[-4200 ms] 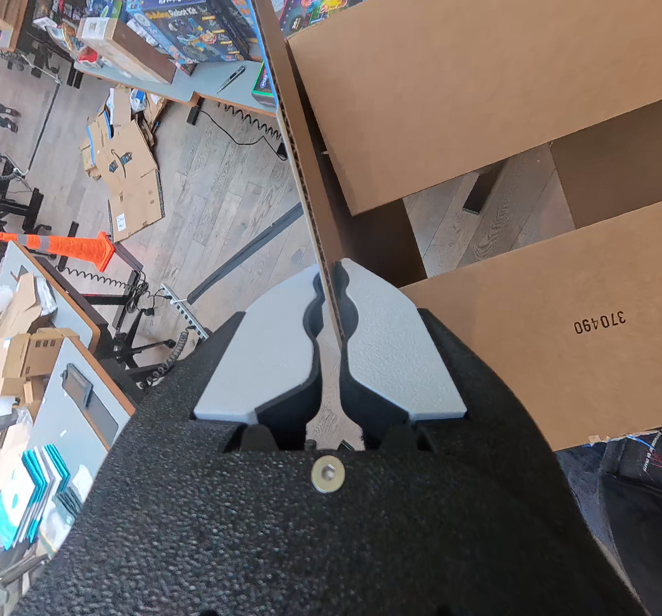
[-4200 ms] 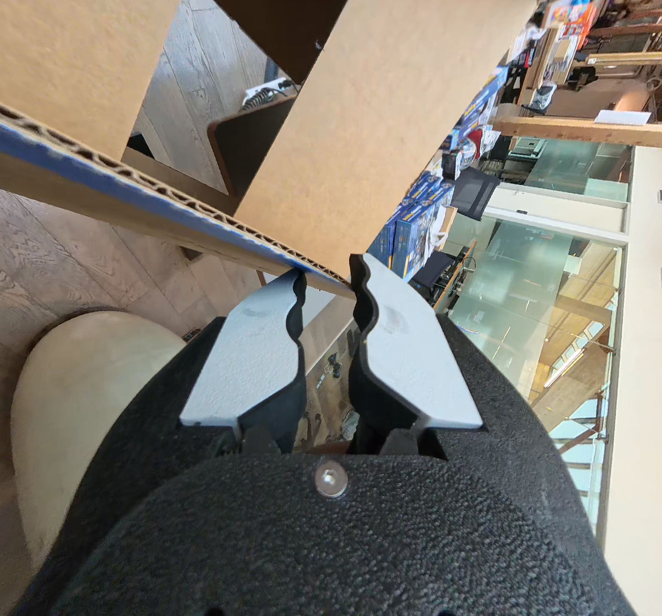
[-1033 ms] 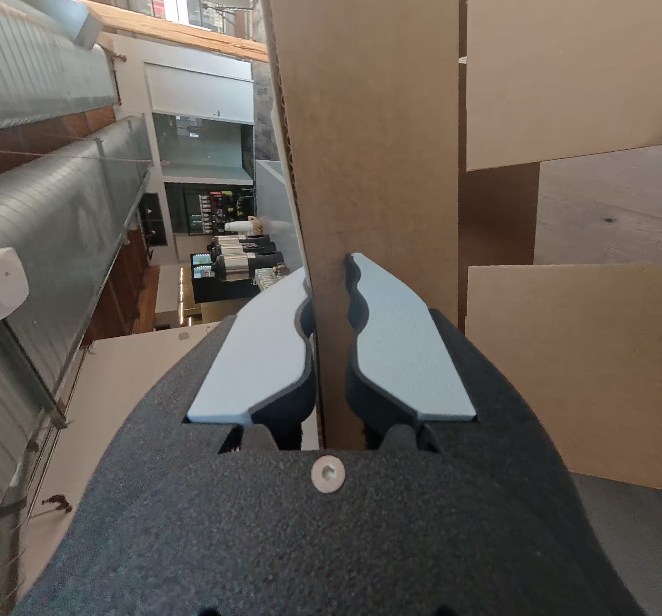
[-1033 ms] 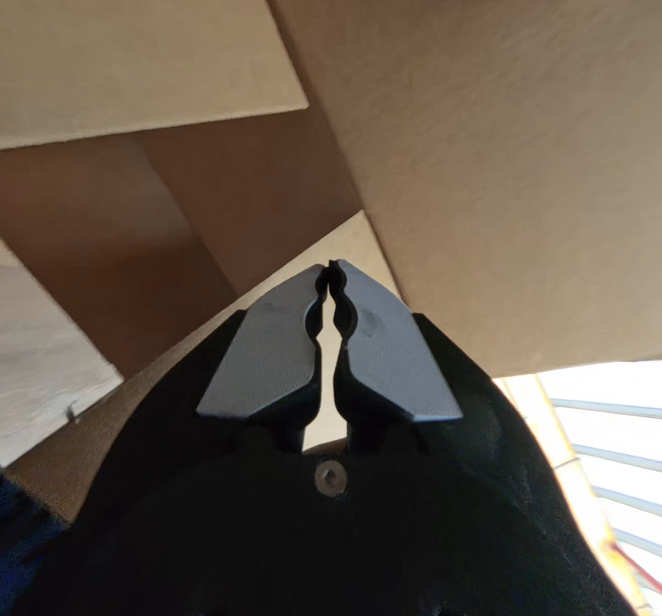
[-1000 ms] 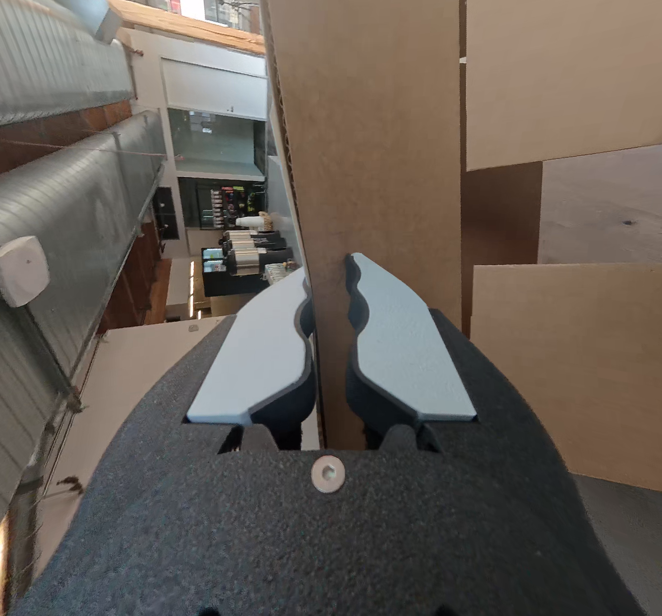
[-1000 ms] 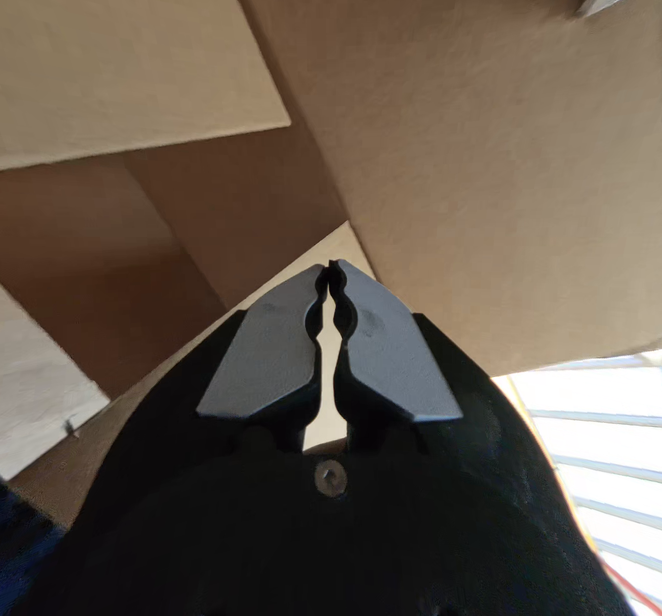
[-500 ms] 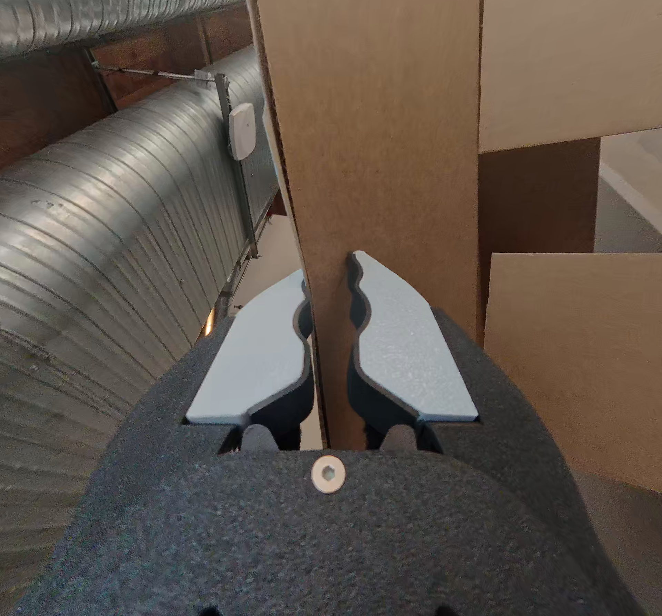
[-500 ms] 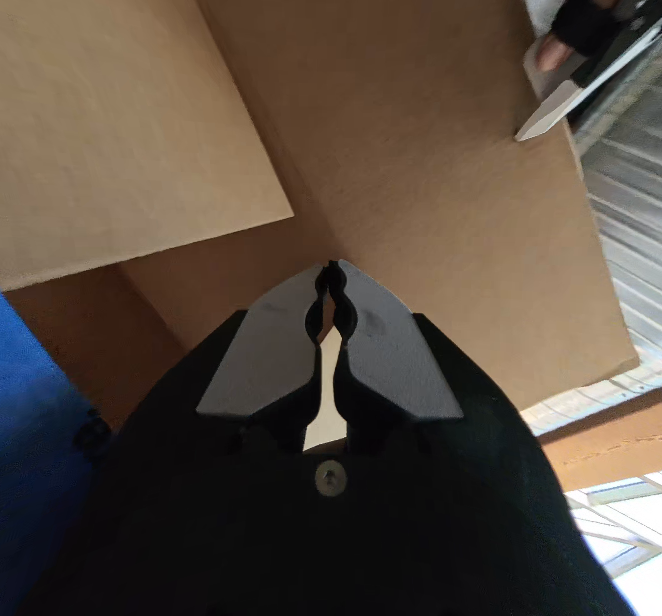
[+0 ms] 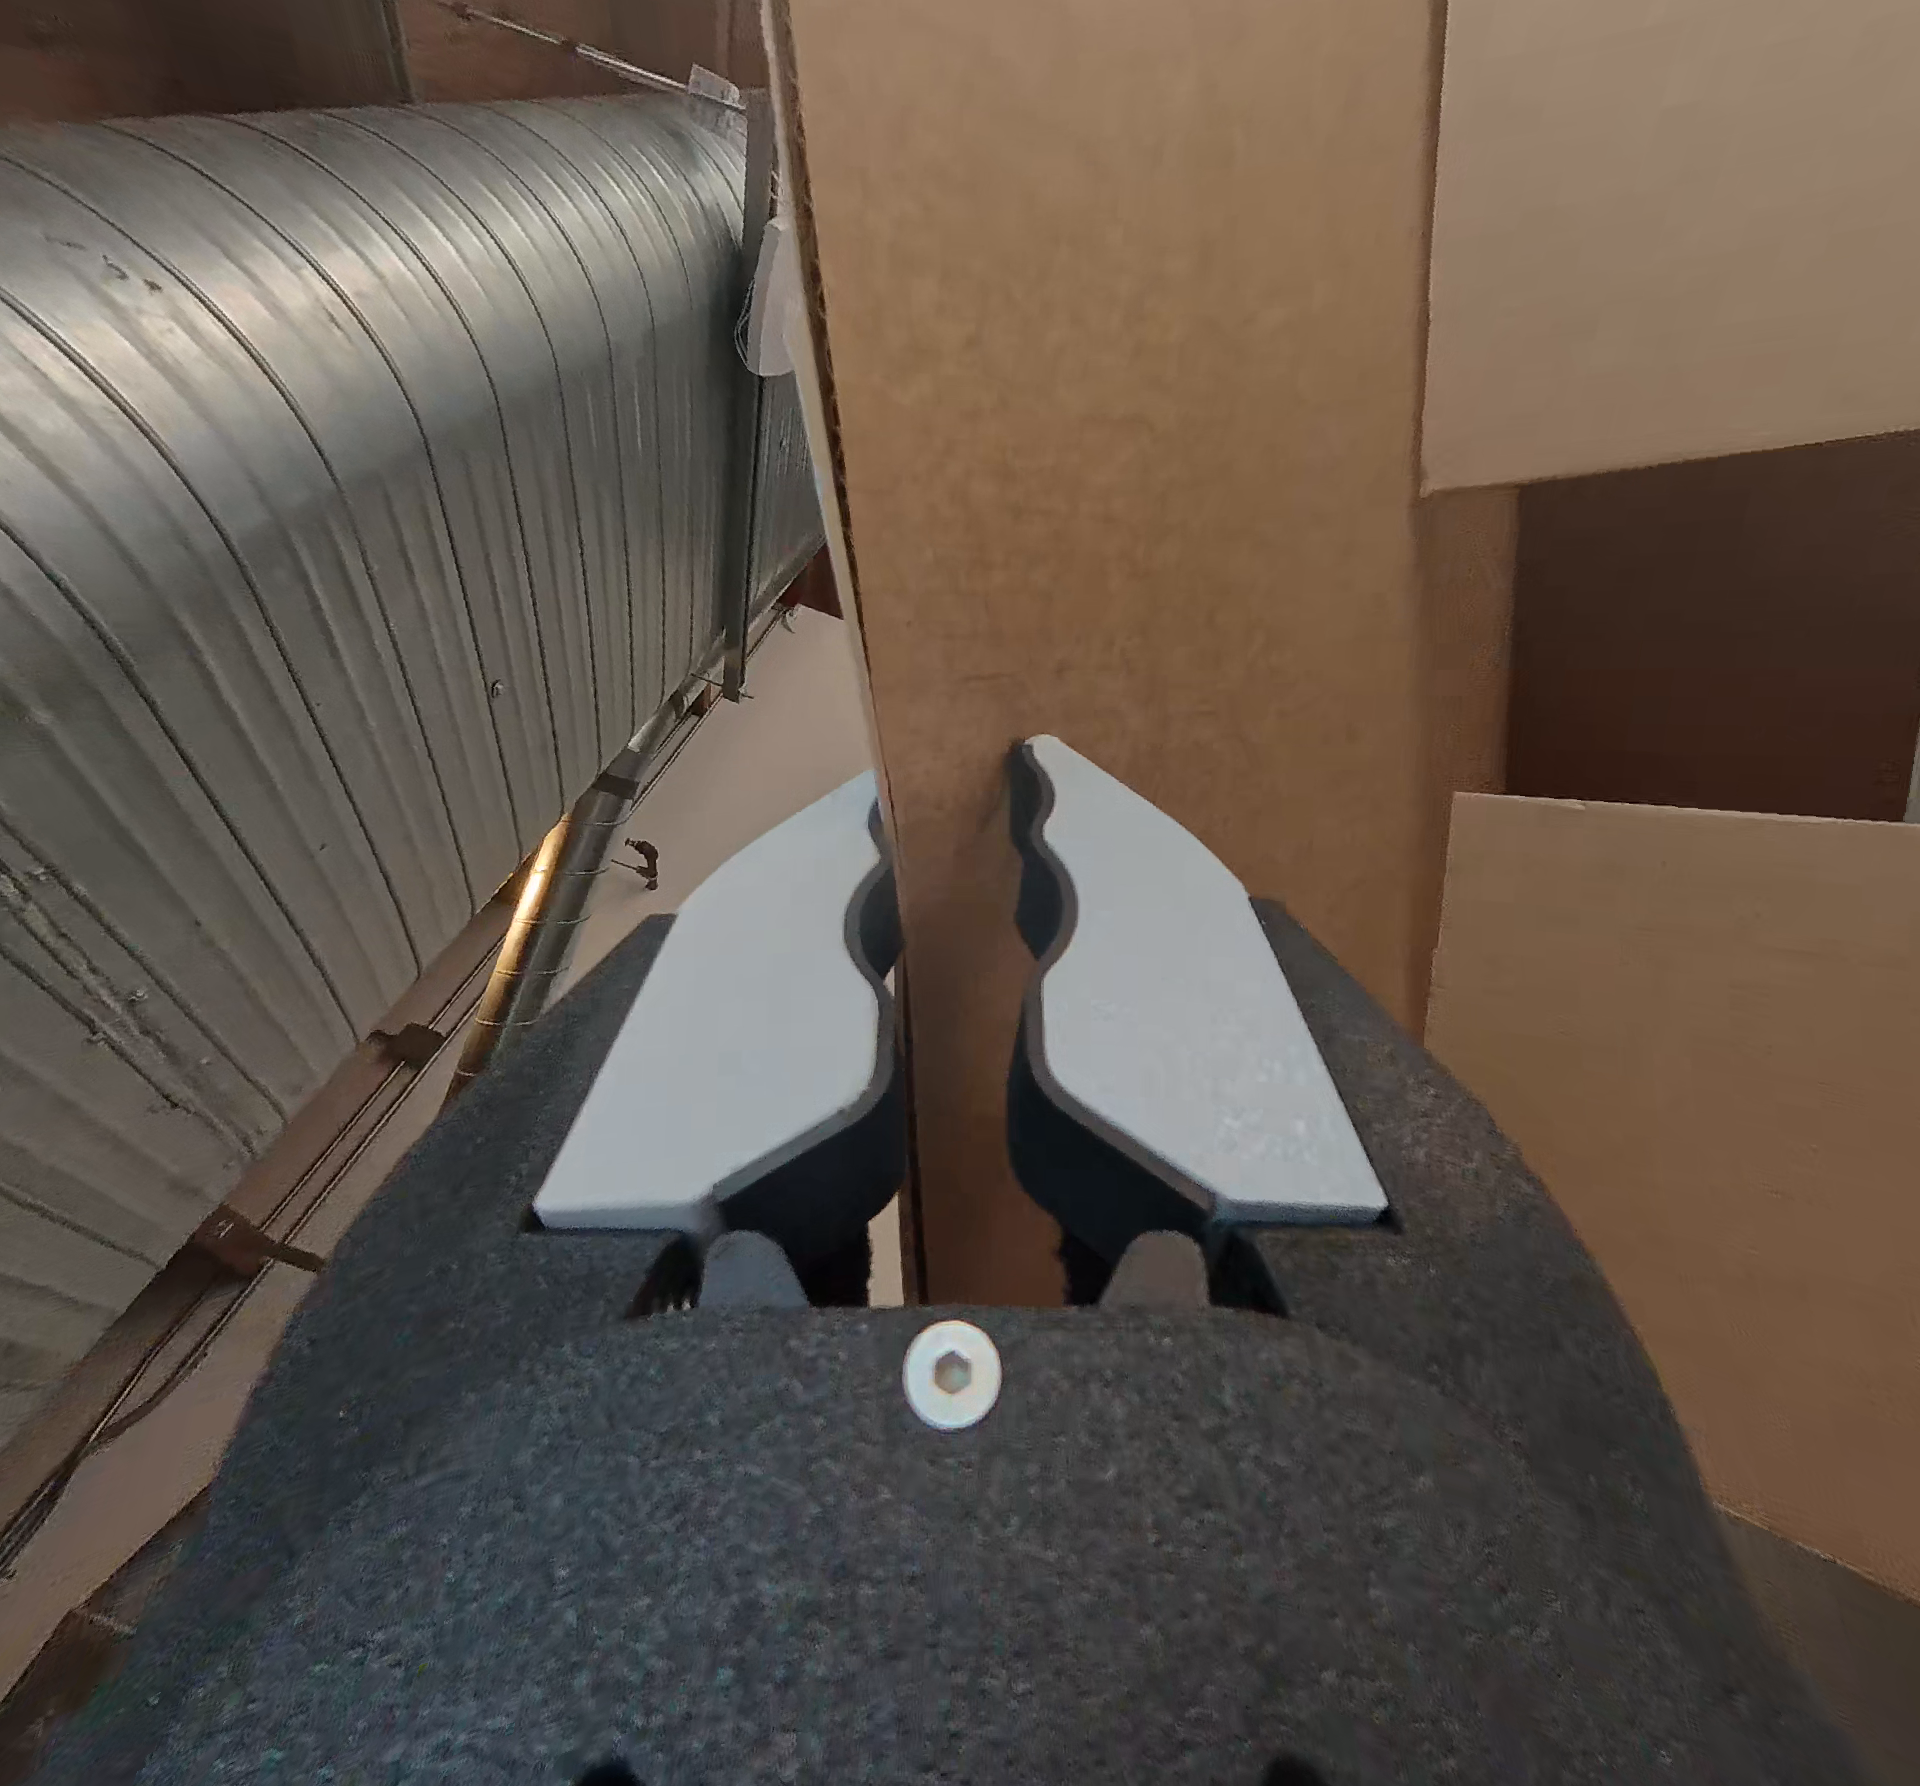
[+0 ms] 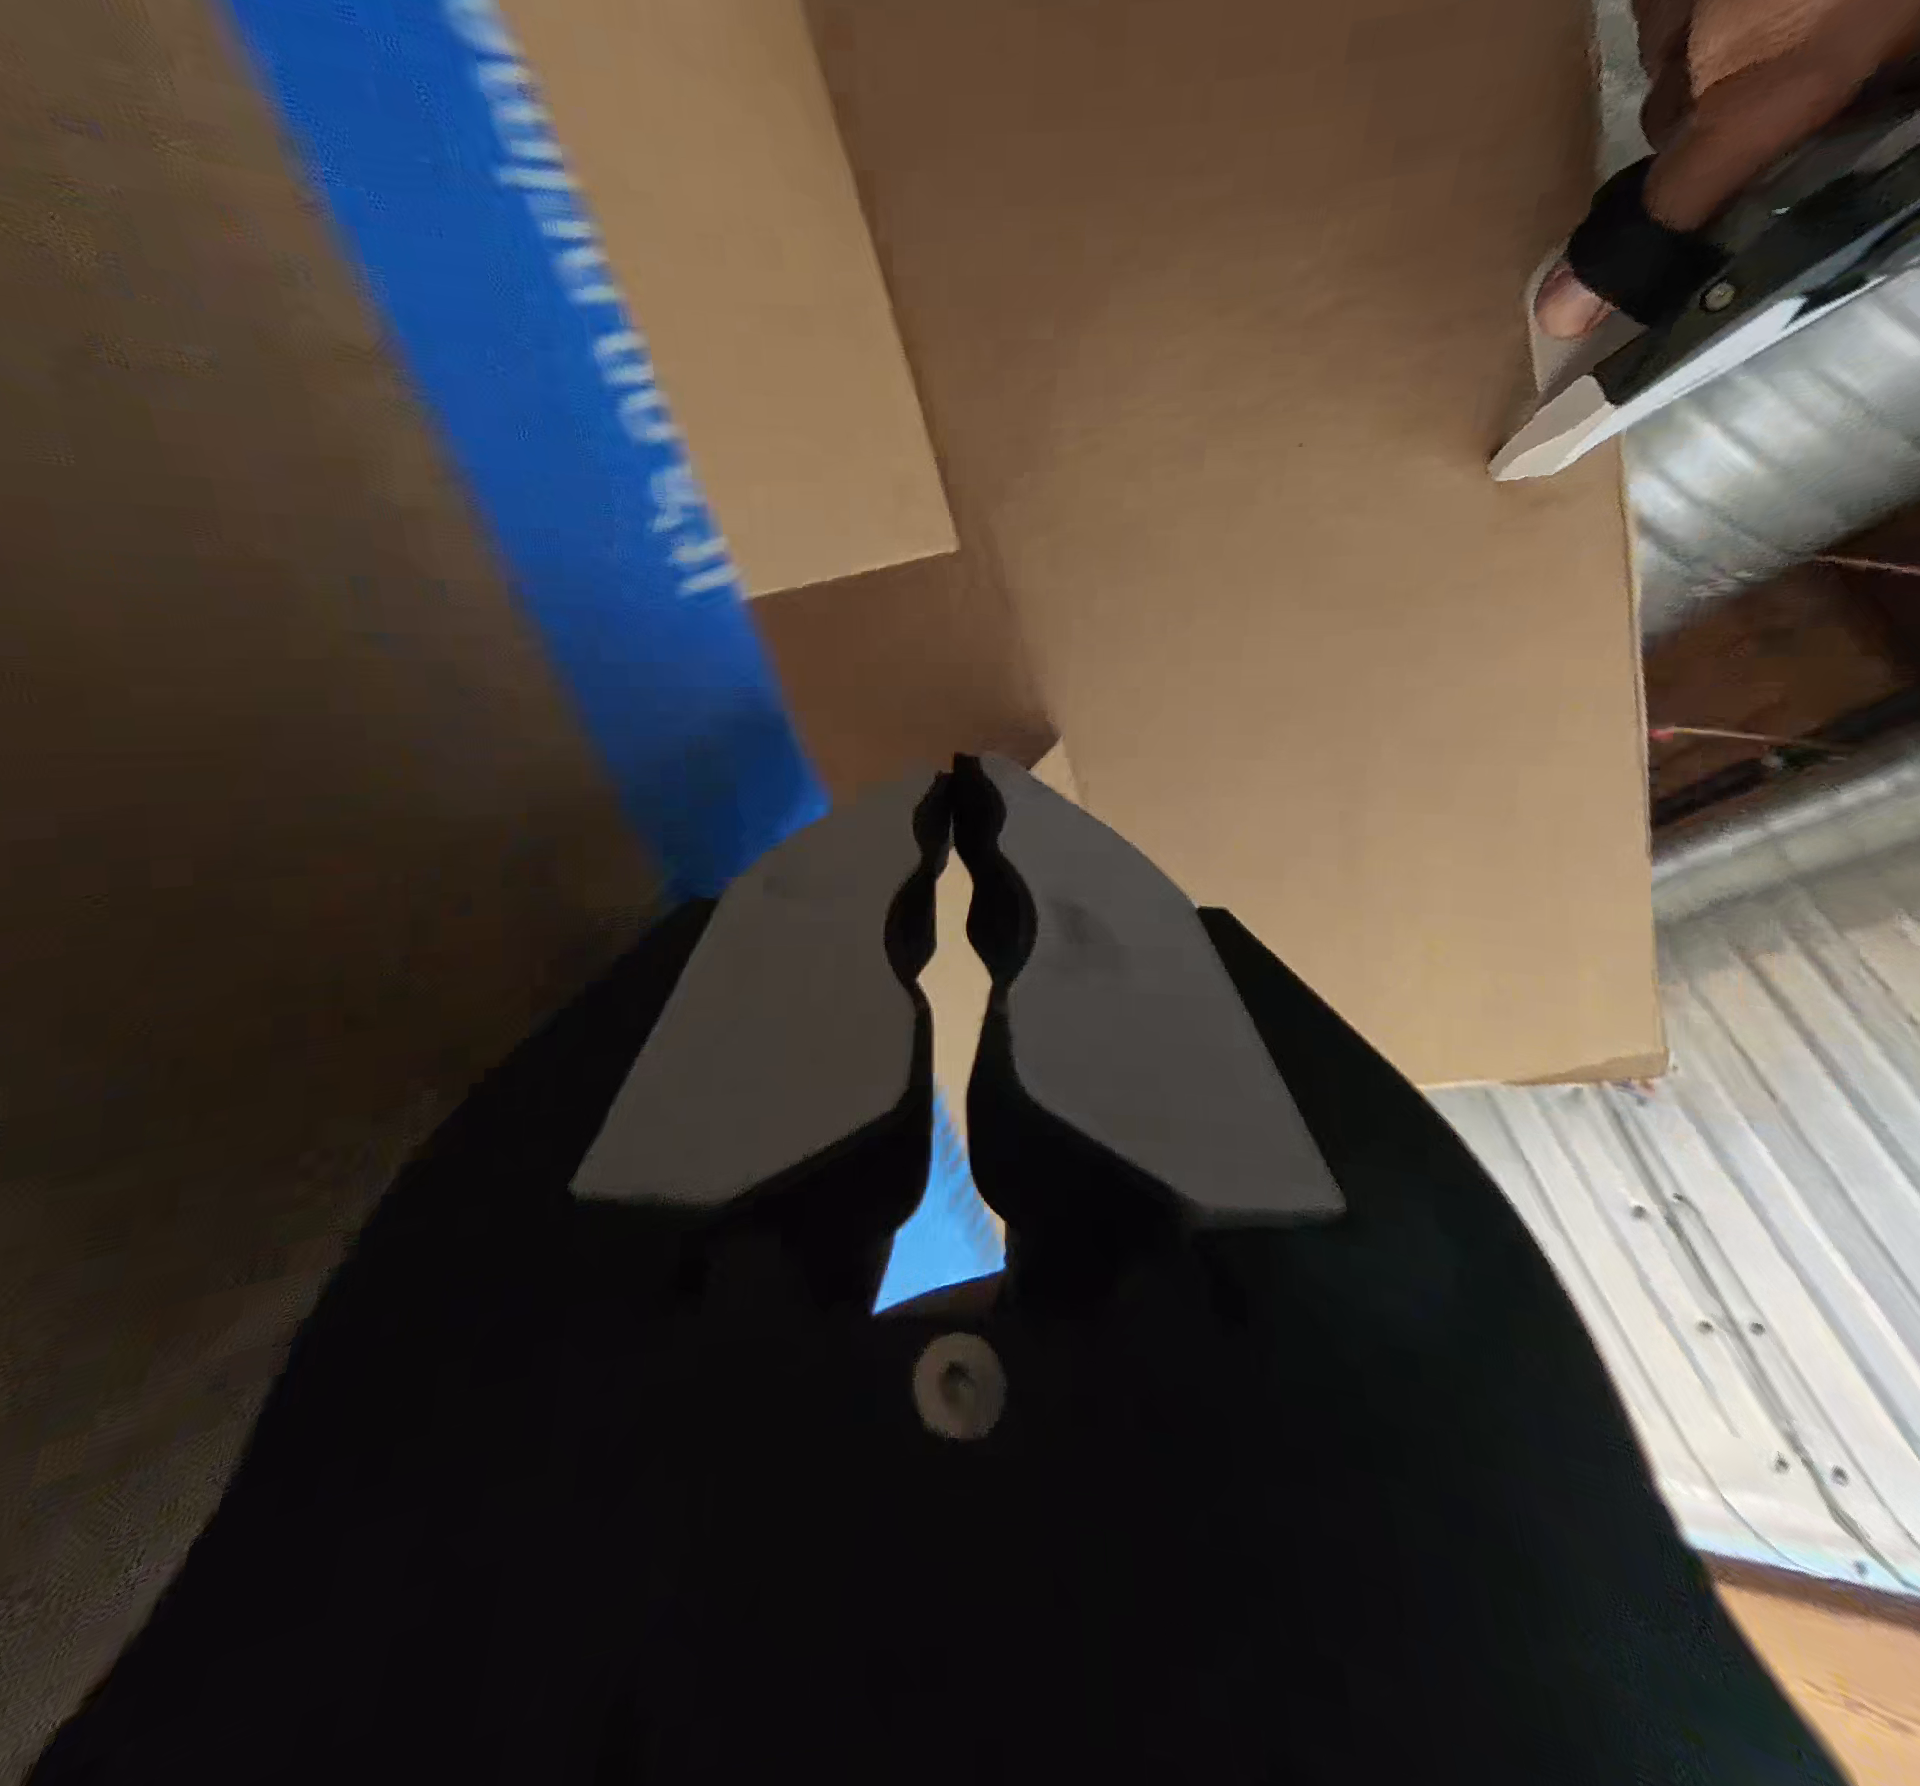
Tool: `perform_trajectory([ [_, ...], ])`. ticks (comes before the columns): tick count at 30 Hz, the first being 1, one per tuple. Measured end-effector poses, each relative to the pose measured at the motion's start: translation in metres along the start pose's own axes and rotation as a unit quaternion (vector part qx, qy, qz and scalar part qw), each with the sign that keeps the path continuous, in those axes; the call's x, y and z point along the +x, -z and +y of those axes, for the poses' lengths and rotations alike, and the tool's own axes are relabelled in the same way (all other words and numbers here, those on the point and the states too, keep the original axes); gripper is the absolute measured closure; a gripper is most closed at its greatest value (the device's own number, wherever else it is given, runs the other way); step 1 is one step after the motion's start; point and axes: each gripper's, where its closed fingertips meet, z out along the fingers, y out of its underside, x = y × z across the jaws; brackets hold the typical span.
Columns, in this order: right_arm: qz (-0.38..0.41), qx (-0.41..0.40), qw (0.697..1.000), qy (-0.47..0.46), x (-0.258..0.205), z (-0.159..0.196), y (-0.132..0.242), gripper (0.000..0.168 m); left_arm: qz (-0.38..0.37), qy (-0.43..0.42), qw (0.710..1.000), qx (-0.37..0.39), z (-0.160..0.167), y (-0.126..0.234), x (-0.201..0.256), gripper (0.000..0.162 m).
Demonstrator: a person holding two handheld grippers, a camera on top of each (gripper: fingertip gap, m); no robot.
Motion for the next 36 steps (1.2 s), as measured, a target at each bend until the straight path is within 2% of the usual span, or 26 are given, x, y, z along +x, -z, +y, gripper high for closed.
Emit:
perform_trajectory([
  [2, -0.037, -0.012, 0.999, -0.009, -0.005, 0.005, 0.031, 0.168, 0.008, 0.006, 1.0, -0.001, 0.006, -0.023, 0.0, 0.144],
  [5, -0.025, -0.039, 0.998, -0.044, -0.003, 0.022, 0.088, 0.168, 0.023, 0.015, 1.0, 0.005, 0.011, -0.056, 0.005, 0.142],
  [11, 0.001, -0.116, 0.971, -0.209, -0.033, 0.083, 0.225, 0.168, 0.054, 0.027, 0.998, 0.02, -0.003, -0.099, 0.029, 0.142],
  [14, -0.01, -0.148, 0.934, -0.325, -0.08, 0.107, 0.292, 0.168, 0.065, 0.022, 0.997, 0.035, -0.03, -0.105, 0.038, 0.141],
  [17, -0.053, -0.136, 0.867, -0.477, -0.153, 0.105, 0.333, 0.168, 0.082, 0.012, 0.996, 0.045, -0.061, -0.107, 0.048, 0.141],
  [19, -0.081, -0.149, 0.82, -0.546, -0.208, 0.101, 0.338, 0.168, 0.091, 0.003, 0.994, 0.055, -0.083, -0.105, 0.056, 0.141],
  [21, -0.145, -0.175, 0.765, -0.603, -0.267, 0.091, 0.331, 0.168, 0.099, -0.012, 0.993, 0.059, -0.104, -0.101, 0.066, 0.141],
  [23, -0.182, -0.193, 0.738, -0.62, -0.306, 0.08, 0.317, 0.168, 0.11, -0.025, 0.992, 0.06, -0.122, -0.097, 0.074, 0.141],
  [27, -0.198, -0.173, 0.75, -0.607, -0.321, 0.06, 0.279, 0.168, 0.13, -0.049, 0.989, 0.056, -0.149, -0.082, 0.081, 0.14],
  [29, -0.236, -0.176, 0.751, -0.591, -0.33, 0.053, 0.265, 0.168, 0.117, -0.062, 0.99, 0.05, -0.155, -0.072, 0.076, 0.139],
  [30, -0.229, -0.176, 0.755, -0.588, -0.33, 0.054, 0.256, 0.168, 0.103, -0.068, 0.991, 0.045, -0.156, -0.066, 0.07, 0.14],
  [36, -0.206, -0.141, 0.745, -0.618, -0.308, 0.058, 0.192, 0.168, 0.04, -0.076, 0.996, 0.006, -0.131, -0.024, 0.019, 0.141],
])
